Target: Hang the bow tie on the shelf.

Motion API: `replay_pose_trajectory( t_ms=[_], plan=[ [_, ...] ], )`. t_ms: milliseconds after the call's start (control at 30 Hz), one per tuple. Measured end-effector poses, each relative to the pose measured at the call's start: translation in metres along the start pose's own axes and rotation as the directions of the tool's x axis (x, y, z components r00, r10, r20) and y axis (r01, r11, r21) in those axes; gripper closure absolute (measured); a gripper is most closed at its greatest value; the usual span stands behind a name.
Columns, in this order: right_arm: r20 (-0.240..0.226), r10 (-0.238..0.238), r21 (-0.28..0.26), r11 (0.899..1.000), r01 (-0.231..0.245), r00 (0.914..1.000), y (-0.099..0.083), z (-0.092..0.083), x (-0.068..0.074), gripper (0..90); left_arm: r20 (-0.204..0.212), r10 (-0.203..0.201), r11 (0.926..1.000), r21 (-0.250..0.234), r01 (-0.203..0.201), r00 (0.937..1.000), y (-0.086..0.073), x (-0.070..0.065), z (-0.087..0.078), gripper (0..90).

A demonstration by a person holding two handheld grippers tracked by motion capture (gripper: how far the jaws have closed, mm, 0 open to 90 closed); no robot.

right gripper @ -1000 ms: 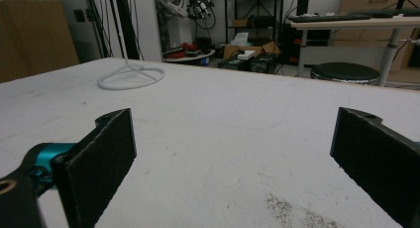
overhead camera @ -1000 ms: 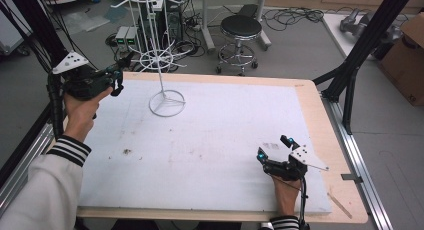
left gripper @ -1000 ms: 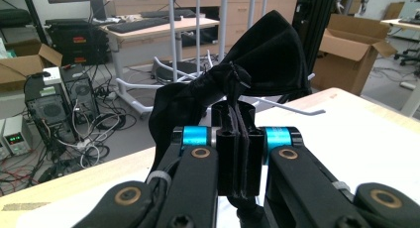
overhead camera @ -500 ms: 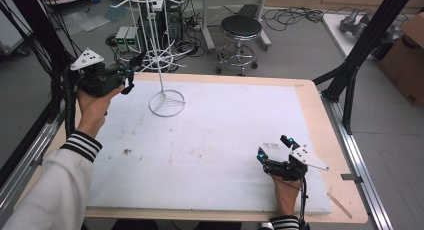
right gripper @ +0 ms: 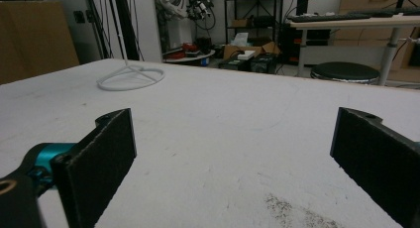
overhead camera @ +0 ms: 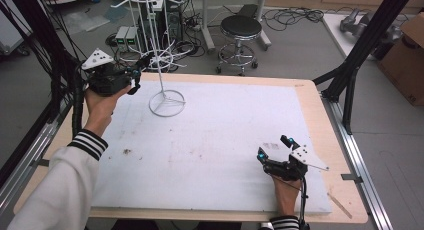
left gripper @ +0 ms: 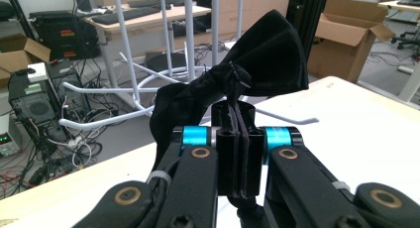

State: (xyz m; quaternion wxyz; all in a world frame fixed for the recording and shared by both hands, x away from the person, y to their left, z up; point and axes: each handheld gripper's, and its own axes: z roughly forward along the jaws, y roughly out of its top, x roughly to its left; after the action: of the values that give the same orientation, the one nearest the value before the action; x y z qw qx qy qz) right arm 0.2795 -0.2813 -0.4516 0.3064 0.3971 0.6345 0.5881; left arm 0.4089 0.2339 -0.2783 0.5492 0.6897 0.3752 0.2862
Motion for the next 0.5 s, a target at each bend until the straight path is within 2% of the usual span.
replay_pose_trajectory(
  t_ms=[500],
  plan=[
    [0.000,0.000,-0.001,1.000,0.000,1.0000,0.0000,0.0001,0.0000,2.8,0.020,0.006,0.9998,0.019,-0.006,0.9998,-0.0023,-0.0035,0.0054,87.5]
  ],
)
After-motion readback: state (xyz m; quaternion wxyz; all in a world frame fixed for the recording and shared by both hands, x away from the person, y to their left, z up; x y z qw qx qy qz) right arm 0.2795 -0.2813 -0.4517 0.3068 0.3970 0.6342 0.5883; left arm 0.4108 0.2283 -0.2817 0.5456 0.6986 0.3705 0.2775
